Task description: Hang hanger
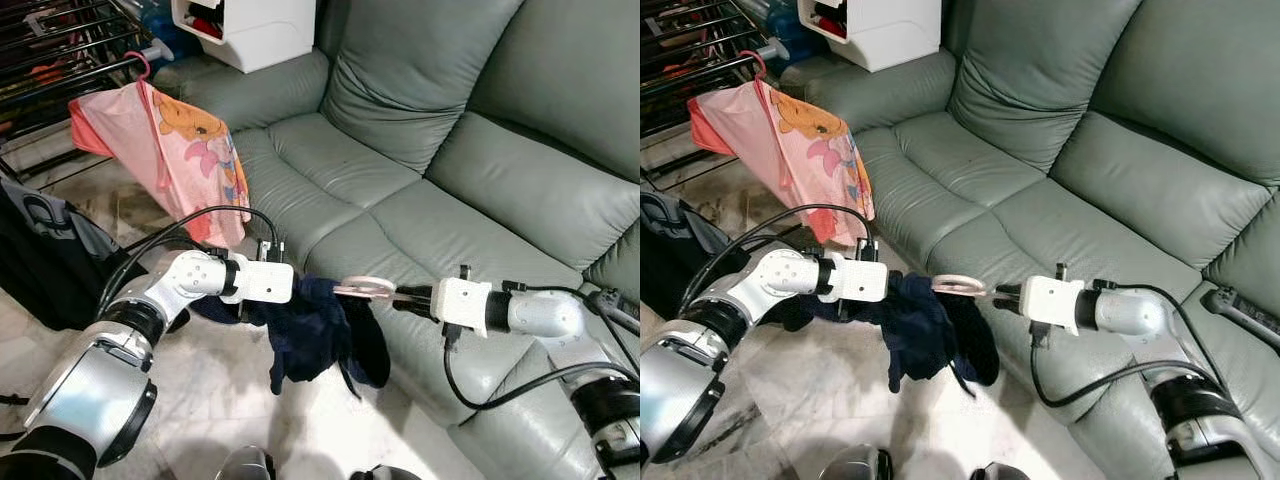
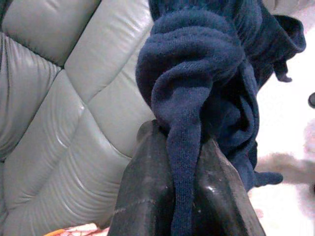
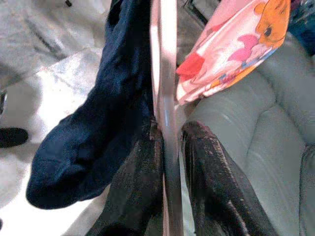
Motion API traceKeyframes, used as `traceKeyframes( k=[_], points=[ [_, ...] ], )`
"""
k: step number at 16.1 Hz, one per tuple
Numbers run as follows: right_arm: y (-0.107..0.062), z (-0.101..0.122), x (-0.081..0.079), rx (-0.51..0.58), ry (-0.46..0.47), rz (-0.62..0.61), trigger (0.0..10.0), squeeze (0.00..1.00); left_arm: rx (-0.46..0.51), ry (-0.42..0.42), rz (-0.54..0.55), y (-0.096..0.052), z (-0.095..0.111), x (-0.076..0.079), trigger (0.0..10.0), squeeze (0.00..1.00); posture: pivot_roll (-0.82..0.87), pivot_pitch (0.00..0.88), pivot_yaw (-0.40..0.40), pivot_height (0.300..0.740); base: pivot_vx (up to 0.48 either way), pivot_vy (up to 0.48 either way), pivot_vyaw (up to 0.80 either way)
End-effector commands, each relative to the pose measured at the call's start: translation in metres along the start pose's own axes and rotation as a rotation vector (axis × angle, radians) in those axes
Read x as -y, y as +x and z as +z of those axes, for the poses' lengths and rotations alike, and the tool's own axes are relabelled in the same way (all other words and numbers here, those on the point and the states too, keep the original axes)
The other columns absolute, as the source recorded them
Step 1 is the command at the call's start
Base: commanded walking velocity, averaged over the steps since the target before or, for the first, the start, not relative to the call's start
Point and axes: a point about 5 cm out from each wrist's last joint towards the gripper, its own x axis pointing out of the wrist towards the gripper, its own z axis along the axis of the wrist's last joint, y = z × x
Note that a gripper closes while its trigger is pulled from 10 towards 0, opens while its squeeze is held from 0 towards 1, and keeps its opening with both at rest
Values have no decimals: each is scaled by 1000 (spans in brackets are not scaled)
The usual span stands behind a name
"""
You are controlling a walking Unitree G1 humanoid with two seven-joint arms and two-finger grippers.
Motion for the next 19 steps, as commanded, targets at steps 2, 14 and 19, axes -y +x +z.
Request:
traceKeyframes(
  k=[2, 14, 19],
  points=[
    [-1, 5, 11, 26, 29, -3, 10000, 1000, 0, -41, 23, -4, -3, -2, 0, 0, -40, 31, 51, 740, 0, 0, 0],
    [-43, 34, 115, 175, 116, -870, 10000, 1000, -147, -542, 412, -25, -51, 7, 0, 0, -38, 17, 46, 740, 0, 0, 0],
    [-22, 10, 77, 150, 346, -1032, 10000, 1000, 36, -806, 626, -31, -46, -16, 0, 0, -37, 19, 49, 740, 0, 0, 0]
  ],
)
